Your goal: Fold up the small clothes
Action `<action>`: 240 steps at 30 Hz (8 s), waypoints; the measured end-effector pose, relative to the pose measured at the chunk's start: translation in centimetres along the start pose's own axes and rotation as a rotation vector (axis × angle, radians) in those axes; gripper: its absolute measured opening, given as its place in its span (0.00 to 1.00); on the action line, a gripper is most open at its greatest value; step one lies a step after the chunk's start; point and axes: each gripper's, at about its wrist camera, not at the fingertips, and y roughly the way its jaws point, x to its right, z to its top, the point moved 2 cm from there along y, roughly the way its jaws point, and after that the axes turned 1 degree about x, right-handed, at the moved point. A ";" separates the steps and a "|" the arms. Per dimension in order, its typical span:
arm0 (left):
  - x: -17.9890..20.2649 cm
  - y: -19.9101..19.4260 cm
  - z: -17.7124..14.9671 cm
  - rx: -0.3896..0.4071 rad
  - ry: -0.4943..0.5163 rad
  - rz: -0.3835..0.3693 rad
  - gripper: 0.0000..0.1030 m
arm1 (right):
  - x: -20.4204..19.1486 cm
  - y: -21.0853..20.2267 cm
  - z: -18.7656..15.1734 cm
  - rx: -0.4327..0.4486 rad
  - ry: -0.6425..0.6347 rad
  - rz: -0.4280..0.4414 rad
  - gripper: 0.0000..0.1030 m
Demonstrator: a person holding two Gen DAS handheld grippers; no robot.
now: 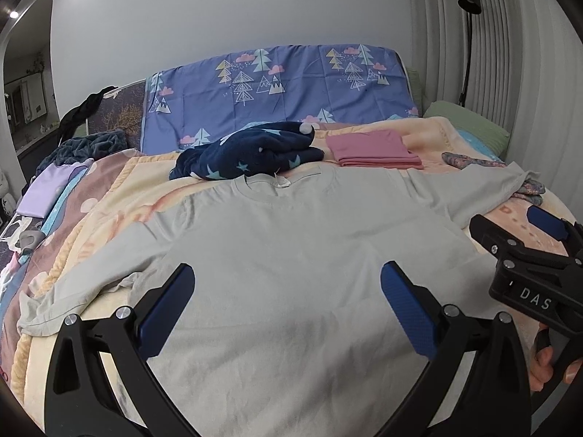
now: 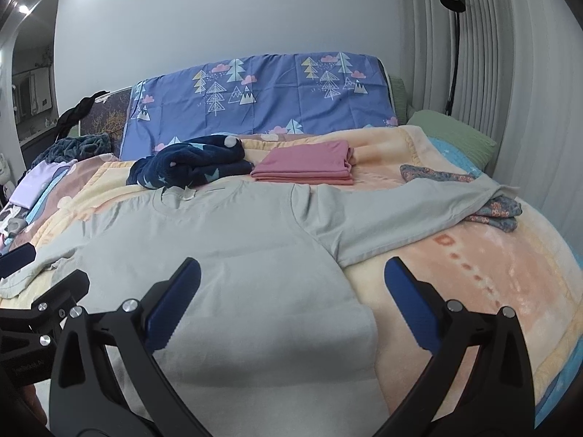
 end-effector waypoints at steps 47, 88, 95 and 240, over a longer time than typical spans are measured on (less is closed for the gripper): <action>-5.0 2.7 -1.7 -0.047 -0.044 -0.050 0.99 | -5.1 1.4 0.9 0.026 -0.073 0.046 0.98; -4.2 3.9 -2.4 -0.091 -0.057 -0.106 0.99 | -3.9 2.8 0.1 -0.038 -0.038 0.031 0.98; -5.0 3.7 -2.8 -0.080 -0.076 -0.134 0.87 | -3.7 2.9 0.2 -0.051 -0.039 0.028 0.98; -19.5 12.8 -5.7 -0.201 -0.162 0.118 0.00 | -32.0 21.8 9.9 -0.377 -0.343 0.566 0.44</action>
